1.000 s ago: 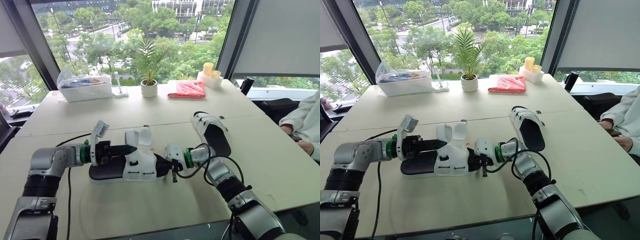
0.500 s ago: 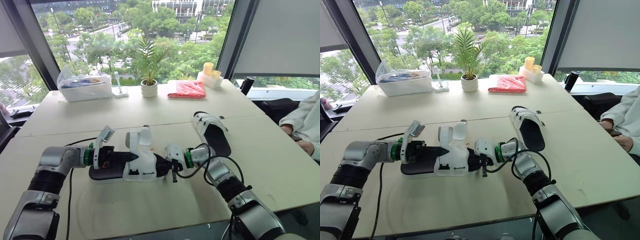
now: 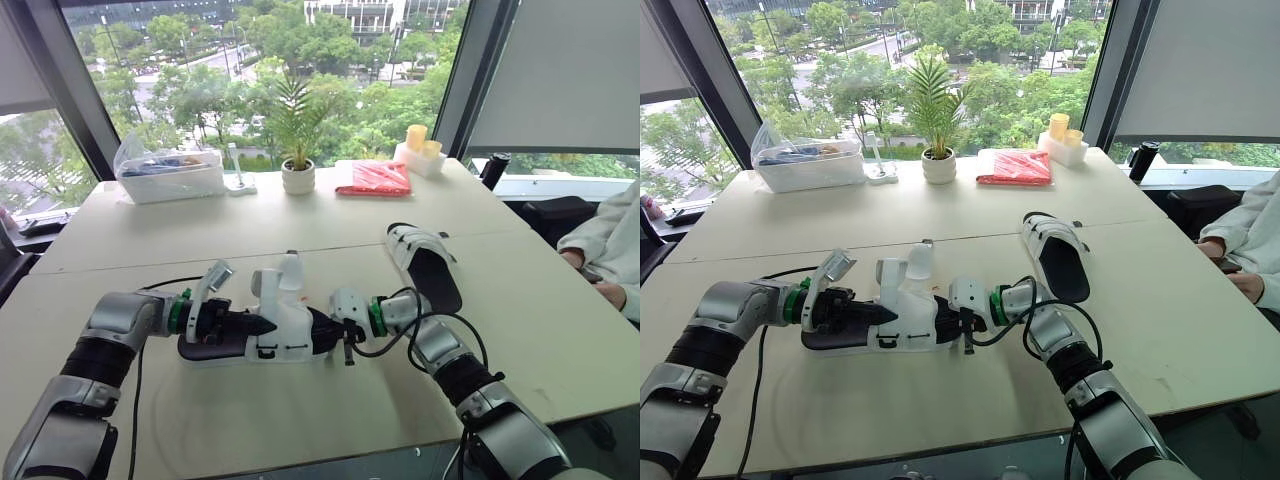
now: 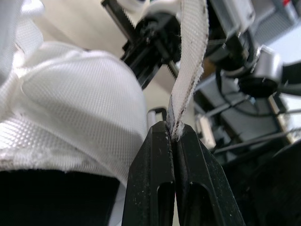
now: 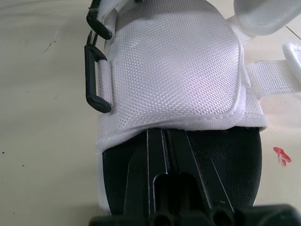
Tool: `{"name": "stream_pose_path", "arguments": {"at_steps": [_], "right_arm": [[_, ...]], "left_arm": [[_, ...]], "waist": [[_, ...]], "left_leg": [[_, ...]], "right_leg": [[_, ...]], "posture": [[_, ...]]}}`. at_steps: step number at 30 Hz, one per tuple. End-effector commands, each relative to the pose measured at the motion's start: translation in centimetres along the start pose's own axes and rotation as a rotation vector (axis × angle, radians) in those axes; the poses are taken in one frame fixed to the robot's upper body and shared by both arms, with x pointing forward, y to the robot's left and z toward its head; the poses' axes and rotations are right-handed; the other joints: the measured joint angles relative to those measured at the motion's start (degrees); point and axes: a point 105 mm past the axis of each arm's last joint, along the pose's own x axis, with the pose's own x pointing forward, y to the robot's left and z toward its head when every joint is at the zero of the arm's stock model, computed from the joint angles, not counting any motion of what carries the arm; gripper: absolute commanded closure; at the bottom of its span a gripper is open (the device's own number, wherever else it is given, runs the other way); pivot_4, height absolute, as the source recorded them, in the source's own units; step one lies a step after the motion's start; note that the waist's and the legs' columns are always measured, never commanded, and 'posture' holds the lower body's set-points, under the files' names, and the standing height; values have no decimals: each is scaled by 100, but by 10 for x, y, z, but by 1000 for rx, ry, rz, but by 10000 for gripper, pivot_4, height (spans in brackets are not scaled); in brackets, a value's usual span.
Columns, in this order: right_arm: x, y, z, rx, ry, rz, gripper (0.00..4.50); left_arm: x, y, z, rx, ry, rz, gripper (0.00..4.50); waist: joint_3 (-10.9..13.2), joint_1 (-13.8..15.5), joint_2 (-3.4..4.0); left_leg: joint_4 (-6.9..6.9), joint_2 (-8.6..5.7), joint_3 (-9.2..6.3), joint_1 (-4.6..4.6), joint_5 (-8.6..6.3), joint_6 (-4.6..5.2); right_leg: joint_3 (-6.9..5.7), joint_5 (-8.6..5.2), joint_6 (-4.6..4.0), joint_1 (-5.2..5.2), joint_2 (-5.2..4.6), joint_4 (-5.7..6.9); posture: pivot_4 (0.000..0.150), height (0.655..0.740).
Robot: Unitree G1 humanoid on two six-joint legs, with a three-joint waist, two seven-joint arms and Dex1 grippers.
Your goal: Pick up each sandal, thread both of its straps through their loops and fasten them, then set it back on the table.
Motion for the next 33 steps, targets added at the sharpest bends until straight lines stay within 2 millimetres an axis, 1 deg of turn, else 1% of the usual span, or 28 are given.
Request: {"name": "stream_pose_path", "arguments": {"at_steps": [1,3,6,9,12,13,15,16,19,21,24,26,29,33], "right_arm": [[4,11,-13,34,46,31,45000],[5,11,-13,34,47,31,45000],[5,11,-13,34,46,30,45000],[6,12,-13,33,45,32,45000],[7,12,-12,32,41,33,45000],[7,13,-12,31,41,33,45000],[7,13,-13,31,41,34,45000],[7,13,-13,31,42,34,45000],[7,13,-13,31,42,35,45000],[7,13,-13,30,43,35,45000],[6,12,-13,30,43,34,45000],[6,12,-13,29,44,36,45000],[6,11,-13,27,45,38,45000],[5,11,-13,25,48,42,45000]], "left_arm": [[-4,-1,-3,88,48,29,44130],[-4,-3,-7,94,62,21,44130],[-9,-8,-11,119,77,29,35843],[-18,-13,-12,129,78,42,21142],[-31,-26,-14,143,80,53,5562],[-36,-33,-16,143,81,42,419],[-42,-48,-24,146,99,22,93],[-43,-54,-32,149,114,15,93],[-39,-59,-52,178,135,38,93],[-31,-56,-64,211,122,75,93],[-22,-48,-77,260,87,131,93],[-14,-39,-84,325,39,200,93],[-7,-36,-89,367,-12,249,93],[0,-36,-88,390,-59,276,93]], "waist": [[0,0,0],[0,-4,0],[0,0,0],[0,3,0],[1,-10,1],[1,-4,1],[1,-13,2],[1,-8,2],[1,8,4],[1,4,4],[0,17,3],[-1,16,5],[-1,13,4],[-1,23,5]], "left_leg": [[0,0,0,0,0,0],[0,0,0,0,0,0],[-4,1,1,0,0,0],[-4,1,0,0,0,0],[-5,2,1,0,0,1],[-11,3,1,0,0,1],[-18,5,1,0,0,1],[-29,5,6,0,0,0],[-41,6,6,1,1,-2],[-43,7,7,2,1,-2],[-44,10,8,2,2,-2],[-44,11,9,2,2,-3],[-44,11,11,2,2,-3],[-44,11,11,2,2,-3]], "right_leg": [[0,0,0,0,0,0],[1,0,0,0,0,0],[2,0,-1,-2,0,0],[1,-1,-1,-2,-1,0],[2,-1,-2,-2,-1,-1],[2,-2,-3,-4,-1,-1],[2,-5,-8,-13,-1,-2],[6,-5,-9,-13,-1,-5],[5,-8,-15,-37,-3,-10],[6,-9,-17,-35,-3,-12],[4,-12,-26,-35,-3,-11],[4,-12,-31,-33,-3,-12],[5,-11,-30,-33,-4,-15],[3,-10,-28,-35,-3,-14]], "posture": [[1500,7400],[1500,7400],[1500,7400],[1500,7400],[1500,7400],[1500,7400],[1500,7400],[1500,7400],[1500,7400],[1500,7400],[1500,7400],[1500,7400],[1500,7400],[1500,7400]]}}
